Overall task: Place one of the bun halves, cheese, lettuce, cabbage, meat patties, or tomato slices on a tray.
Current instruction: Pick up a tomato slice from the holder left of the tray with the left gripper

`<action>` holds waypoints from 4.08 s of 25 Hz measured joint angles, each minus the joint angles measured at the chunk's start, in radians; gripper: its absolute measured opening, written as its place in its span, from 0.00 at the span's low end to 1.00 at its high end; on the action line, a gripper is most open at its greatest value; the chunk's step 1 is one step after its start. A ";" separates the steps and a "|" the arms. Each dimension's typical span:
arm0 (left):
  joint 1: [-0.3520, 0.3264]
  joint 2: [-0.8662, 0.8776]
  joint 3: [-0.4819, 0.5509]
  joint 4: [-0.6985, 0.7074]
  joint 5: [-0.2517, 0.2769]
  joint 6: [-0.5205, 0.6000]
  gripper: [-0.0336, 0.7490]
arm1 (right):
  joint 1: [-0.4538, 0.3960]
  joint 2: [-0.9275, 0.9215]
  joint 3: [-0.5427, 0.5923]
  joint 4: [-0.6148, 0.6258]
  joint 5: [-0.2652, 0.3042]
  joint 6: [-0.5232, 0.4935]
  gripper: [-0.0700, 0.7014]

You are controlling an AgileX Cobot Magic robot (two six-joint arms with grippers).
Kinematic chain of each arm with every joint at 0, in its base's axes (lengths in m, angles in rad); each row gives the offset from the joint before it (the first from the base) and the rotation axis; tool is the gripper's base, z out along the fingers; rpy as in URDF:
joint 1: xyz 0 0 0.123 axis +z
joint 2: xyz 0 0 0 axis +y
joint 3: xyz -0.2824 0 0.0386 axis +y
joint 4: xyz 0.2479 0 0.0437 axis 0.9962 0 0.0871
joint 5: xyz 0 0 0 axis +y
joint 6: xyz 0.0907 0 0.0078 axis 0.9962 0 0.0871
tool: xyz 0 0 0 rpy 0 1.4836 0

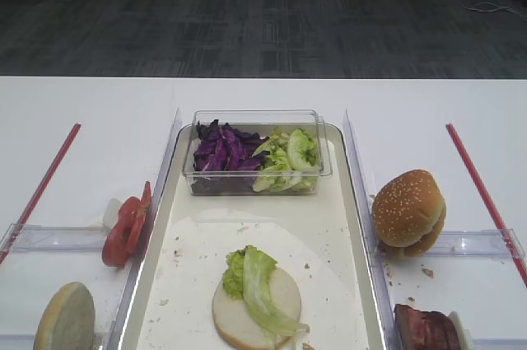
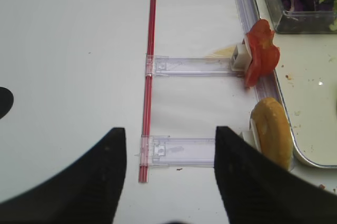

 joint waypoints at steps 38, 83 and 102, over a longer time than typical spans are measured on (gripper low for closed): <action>0.000 0.241 0.000 0.000 0.007 0.013 0.58 | 0.000 0.000 0.000 0.000 0.000 0.000 0.70; 0.000 1.387 -0.602 -0.021 -0.016 -0.003 0.57 | 0.000 0.000 0.000 0.001 0.000 0.002 0.70; 0.000 1.739 -1.002 -0.024 0.037 0.005 0.57 | 0.000 0.000 0.000 0.001 0.000 0.004 0.70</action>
